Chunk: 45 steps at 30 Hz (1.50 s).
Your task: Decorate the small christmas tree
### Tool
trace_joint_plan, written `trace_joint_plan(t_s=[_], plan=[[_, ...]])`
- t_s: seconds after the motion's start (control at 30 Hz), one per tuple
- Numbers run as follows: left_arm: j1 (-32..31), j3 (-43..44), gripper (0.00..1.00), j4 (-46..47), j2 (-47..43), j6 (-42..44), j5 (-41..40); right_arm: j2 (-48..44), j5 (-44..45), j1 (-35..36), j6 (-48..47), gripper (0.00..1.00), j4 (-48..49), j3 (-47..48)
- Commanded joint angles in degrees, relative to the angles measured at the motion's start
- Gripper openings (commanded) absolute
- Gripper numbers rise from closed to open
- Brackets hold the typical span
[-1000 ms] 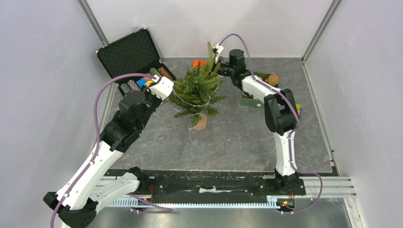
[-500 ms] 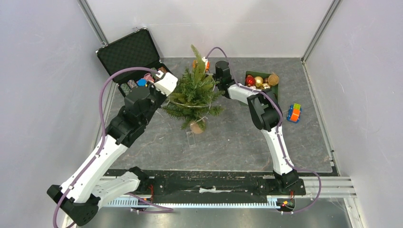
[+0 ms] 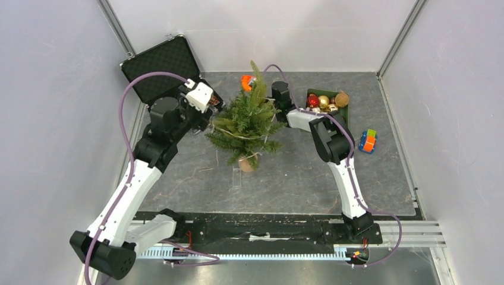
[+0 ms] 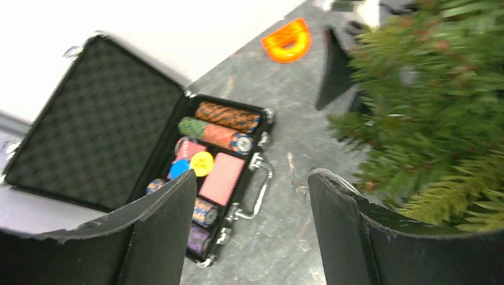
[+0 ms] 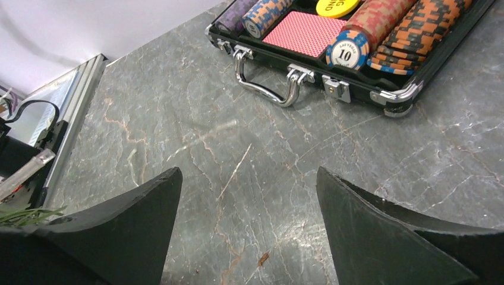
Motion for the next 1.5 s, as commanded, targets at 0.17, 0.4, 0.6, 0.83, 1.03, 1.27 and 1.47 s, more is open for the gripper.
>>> trace_joint_plan(t_s=[0.17,0.4,0.6,0.83,1.03,1.27,1.47], plan=[[2.24,5.21,0.79,-19.18,-4.87,-0.59,16.58,-4.10,-0.01,0.53,-4.11,0.86,-1.96,-0.13],[2.85,7.65,0.81,-30.05,-5.71,0.00,18.67,-3.99,-0.10,0.51,-5.41,0.85,-3.59,-0.19],[2.82,10.18,0.82,-31.23,-6.71,1.80,11.71,-4.66,-2.38,0.51,-7.29,0.83,-5.97,-1.38],[2.67,16.52,0.82,-39.07,-6.77,5.13,17.42,-5.94,-0.64,0.51,-7.94,0.83,-6.04,-3.85],[2.73,18.84,0.83,-39.53,-7.17,2.65,18.07,-6.70,-0.27,0.55,-8.09,0.83,-6.82,-3.97],[18.96,4.80,0.82,-24.02,-0.37,1.70,19.62,-7.34,-0.09,0.51,-9.23,0.83,-8.06,-4.49],[30.07,-9.58,0.80,-8.25,0.20,-4.06,46.58,-9.65,0.36,0.55,-9.36,0.83,-8.17,-7.30]])
